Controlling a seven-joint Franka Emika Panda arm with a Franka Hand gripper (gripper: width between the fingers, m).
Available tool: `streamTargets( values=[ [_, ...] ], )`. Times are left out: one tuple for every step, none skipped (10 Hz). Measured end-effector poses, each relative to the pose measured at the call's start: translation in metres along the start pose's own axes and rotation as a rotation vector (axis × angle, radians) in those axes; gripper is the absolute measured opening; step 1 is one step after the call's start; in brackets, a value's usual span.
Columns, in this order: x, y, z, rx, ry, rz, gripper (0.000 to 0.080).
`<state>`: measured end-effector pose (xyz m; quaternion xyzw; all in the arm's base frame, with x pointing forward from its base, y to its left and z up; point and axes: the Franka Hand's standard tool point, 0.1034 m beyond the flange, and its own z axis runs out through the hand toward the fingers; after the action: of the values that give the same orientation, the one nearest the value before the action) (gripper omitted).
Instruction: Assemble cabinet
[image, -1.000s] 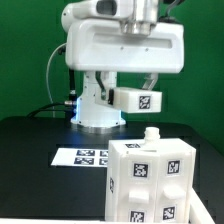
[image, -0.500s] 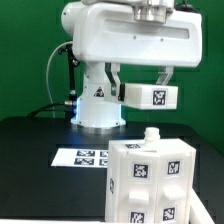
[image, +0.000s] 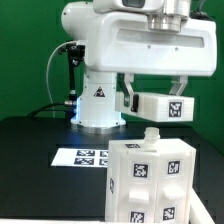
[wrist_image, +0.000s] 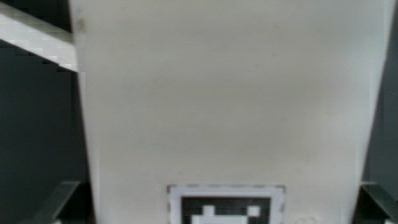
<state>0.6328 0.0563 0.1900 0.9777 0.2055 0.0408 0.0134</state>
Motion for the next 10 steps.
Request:
streamTargets(
  values=[
    [-0.002,0.000,0.006,-0.001,0.000,0.000,0.0555],
    [-0.004,-0.004,0.013,0.004,-0.011,-0.001,0.0555],
    [-0.005,-0.008,0.017,0.007,-0.016,0.001,0.0555],
    [-0.004,-0.011,0.017,0.007,-0.016,0.003,0.0555],
    [-0.004,-0.011,0.017,0.008,-0.016,0.003,0.0555],
    [-0.002,-0.013,0.017,0.006,-0.010,0.007,0.0555],
    [0.000,-0.015,0.018,0.003,0.000,0.008,0.0555],
    [0.000,-0.015,0.018,0.001,0.008,0.007,0.0555],
    [0.000,-0.015,0.018,-0.001,0.012,0.007,0.0555],
    [-0.001,-0.016,0.018,-0.003,0.021,0.007,0.0555]
  ],
)
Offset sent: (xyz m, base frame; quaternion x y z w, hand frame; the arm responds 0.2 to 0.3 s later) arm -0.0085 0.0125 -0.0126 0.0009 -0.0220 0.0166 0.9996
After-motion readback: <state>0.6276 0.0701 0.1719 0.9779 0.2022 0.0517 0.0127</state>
